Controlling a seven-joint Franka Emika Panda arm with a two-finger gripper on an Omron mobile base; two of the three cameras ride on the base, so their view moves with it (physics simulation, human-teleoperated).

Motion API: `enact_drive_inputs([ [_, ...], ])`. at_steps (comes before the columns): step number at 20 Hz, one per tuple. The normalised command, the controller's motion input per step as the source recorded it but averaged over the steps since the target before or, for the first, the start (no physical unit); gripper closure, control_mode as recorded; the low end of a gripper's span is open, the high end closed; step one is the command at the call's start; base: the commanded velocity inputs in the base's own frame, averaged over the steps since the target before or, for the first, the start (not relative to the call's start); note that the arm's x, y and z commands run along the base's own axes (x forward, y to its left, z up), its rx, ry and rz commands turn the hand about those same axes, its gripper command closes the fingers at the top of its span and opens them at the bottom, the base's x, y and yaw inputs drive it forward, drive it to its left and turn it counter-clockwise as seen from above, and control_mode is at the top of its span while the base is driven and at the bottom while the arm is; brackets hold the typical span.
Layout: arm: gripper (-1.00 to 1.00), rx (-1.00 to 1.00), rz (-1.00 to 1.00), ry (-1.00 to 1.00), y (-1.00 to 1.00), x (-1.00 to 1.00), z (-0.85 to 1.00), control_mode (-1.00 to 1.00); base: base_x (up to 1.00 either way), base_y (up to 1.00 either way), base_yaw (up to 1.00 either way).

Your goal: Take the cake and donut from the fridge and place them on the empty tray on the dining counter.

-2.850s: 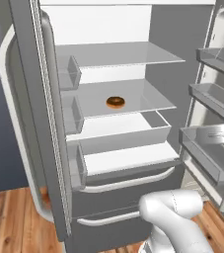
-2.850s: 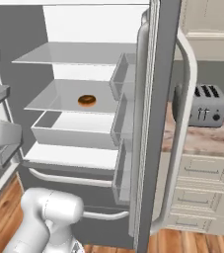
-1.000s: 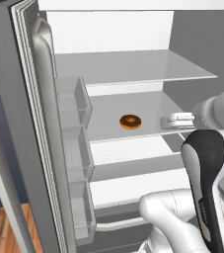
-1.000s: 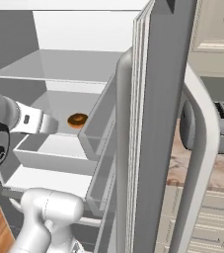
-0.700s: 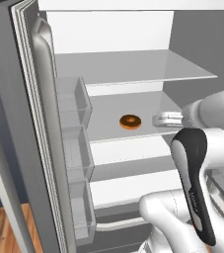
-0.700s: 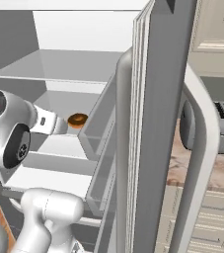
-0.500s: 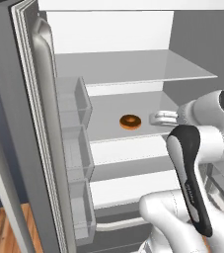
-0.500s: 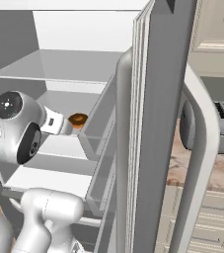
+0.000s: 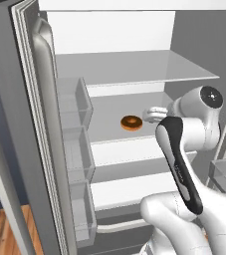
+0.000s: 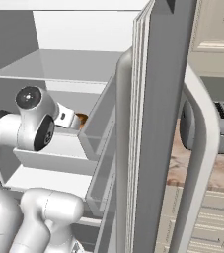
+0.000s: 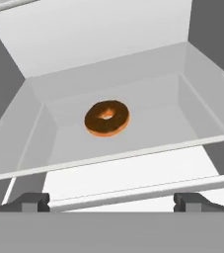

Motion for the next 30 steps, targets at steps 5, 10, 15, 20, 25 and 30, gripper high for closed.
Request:
enact_drive_inputs([
  [5,-1.0,0.0,0.0,0.0,-0.13,0.36,-0.3,-1.0,0.0,0.0,0.0],
  [10,-1.0,0.0,0.0,0.0,-0.09,0.69,-0.34,-1.0,0.0,0.0,0.0],
  [15,-1.0,0.0,0.0,0.0,-0.03,0.7,-0.32,-1.0,0.0,0.0,0.0],
  [20,-1.0,0.0,0.0,0.06,0.0,0.62,-0.23,-1.0,0.0,0.0,0.0],
  [25,-1.0,0.0,0.0,0.07,0.0,0.55,-0.22,-1.0,0.0,0.0,0.0],
  [30,-1.0,0.01,0.0,0.04,0.0,0.43,-0.25,-1.0,0.0,0.0,0.0],
])
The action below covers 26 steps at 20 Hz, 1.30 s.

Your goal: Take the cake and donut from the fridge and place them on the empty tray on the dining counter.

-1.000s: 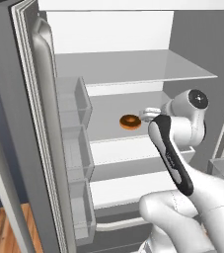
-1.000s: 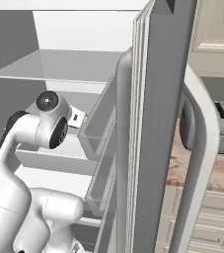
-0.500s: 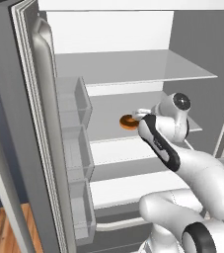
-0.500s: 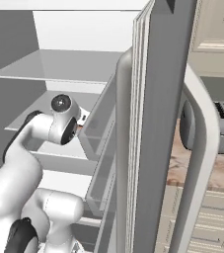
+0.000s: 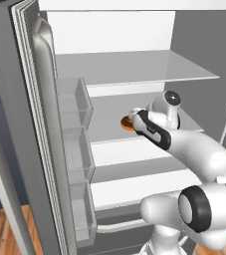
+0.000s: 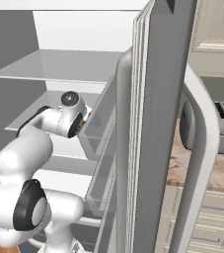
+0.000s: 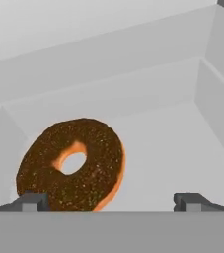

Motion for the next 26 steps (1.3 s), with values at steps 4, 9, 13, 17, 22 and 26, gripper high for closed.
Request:
enact_drive_inputs([
  [4,-1.0,0.01,0.0,0.01,0.0,0.32,-0.26,-1.0,0.0,0.0,0.0],
  [9,-1.0,0.0,0.0,0.0,0.0,0.25,-0.14,-1.0,0.0,0.0,0.0],
  [13,-1.0,0.0,0.0,0.02,0.0,0.27,-0.16,-1.0,0.0,0.0,0.0],
  [17,-1.0,0.0,0.0,0.11,0.0,0.23,-0.27,-1.0,0.0,0.0,0.0],
  [22,-1.0,0.0,-0.01,0.11,0.06,0.32,-0.32,-1.0,0.0,0.0,0.0],
  [26,1.0,0.0,-0.02,0.12,0.2,0.31,-0.42,-1.0,0.0,0.0,0.0],
])
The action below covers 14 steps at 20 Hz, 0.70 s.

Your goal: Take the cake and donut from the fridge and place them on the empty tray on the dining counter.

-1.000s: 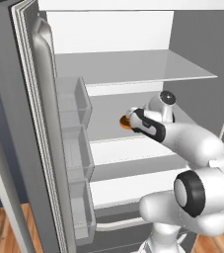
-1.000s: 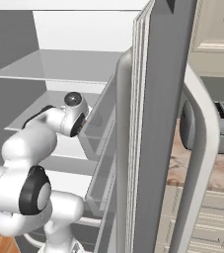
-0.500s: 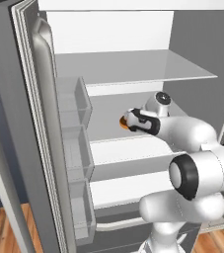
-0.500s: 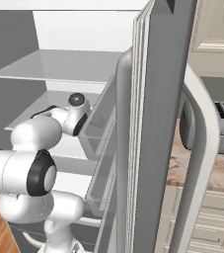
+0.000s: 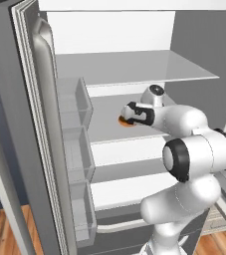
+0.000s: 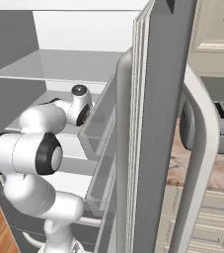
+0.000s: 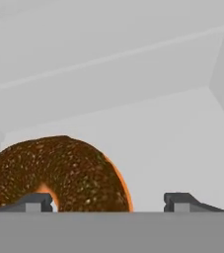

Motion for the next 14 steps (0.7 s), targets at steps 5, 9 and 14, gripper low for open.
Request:
enact_drive_inputs([
  [5,1.0,0.0,0.0,0.02,0.0,0.0,-0.37,-1.0,0.0,0.0,0.0],
  [9,1.0,0.0,0.0,0.0,0.0,-0.01,-0.32,-1.0,0.0,0.0,0.0],
  [14,1.0,0.0,0.0,-0.03,0.01,-0.3,-0.45,-1.0,0.0,0.0,0.0],
])
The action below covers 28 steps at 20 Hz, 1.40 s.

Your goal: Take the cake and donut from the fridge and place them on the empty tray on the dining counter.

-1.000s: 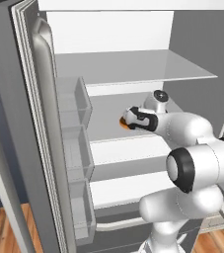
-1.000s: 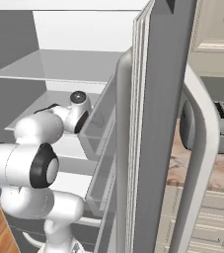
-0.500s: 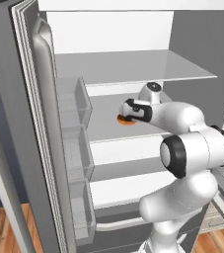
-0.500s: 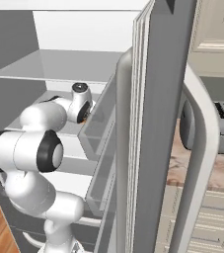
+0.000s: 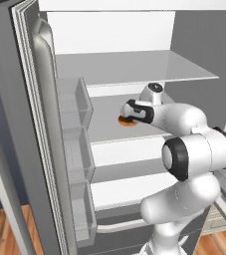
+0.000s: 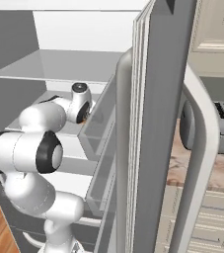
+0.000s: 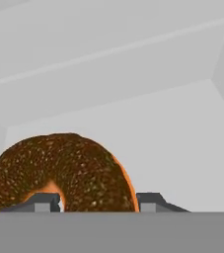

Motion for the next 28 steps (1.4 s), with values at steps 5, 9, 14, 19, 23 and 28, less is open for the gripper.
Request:
enact_drive_inputs([
  [5,1.0,0.0,0.0,-0.17,0.0,-0.43,-0.43,-1.0,0.0,0.0,0.0],
  [9,1.0,0.02,0.0,-0.17,0.0,-0.36,-0.03,-1.0,0.0,0.0,0.0],
  [14,1.0,0.2,-0.04,-0.03,-0.1,-0.47,0.56,-1.0,0.0,0.0,0.0],
  [19,1.0,0.18,-0.07,0.12,-0.14,-0.64,0.89,-1.0,0.0,0.0,0.0],
  [23,1.0,0.0,-0.08,0.2,0.0,-0.75,0.87,-1.0,0.0,0.0,0.0],
  [28,1.0,0.0,-0.05,0.24,0.0,-0.96,0.92,-1.0,0.0,0.0,0.0],
])
